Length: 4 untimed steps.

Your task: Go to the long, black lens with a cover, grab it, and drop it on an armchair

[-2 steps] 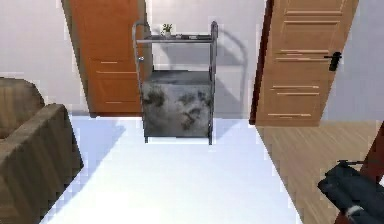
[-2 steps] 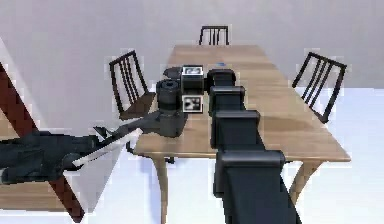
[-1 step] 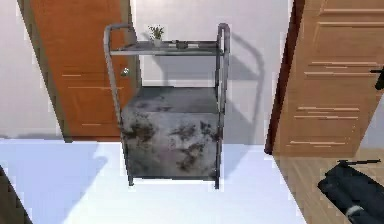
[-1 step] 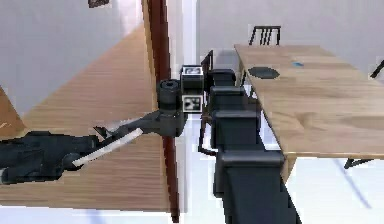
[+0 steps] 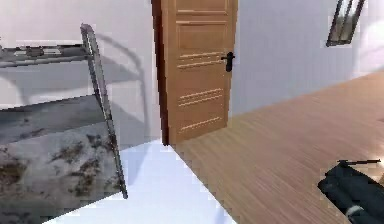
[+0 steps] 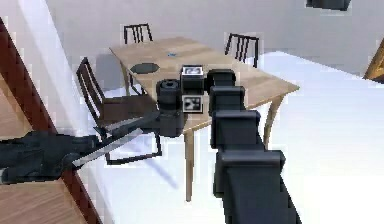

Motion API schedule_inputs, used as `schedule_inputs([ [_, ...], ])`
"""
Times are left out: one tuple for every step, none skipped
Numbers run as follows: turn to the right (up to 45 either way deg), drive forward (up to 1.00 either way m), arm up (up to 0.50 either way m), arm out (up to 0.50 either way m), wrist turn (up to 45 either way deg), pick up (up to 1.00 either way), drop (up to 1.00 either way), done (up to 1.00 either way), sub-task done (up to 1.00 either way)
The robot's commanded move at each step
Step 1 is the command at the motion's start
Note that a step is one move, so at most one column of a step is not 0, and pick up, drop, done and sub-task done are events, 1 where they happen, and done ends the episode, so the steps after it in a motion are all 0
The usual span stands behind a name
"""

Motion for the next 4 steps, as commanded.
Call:
schedule_inputs([
  [0.0,1.00,0.00,0.00,0.0,0.00,0.00,0.00,0.00],
  [18.0,0.00,0.00,0.00,0.0,0.00,0.00,0.00,0.00],
  [0.0,0.05,0.00,0.00,0.0,0.00,0.00,0.00,0.00],
  [42.0,0.00,0.00,0.00,0.0,0.00,0.00,0.00,0.00],
])
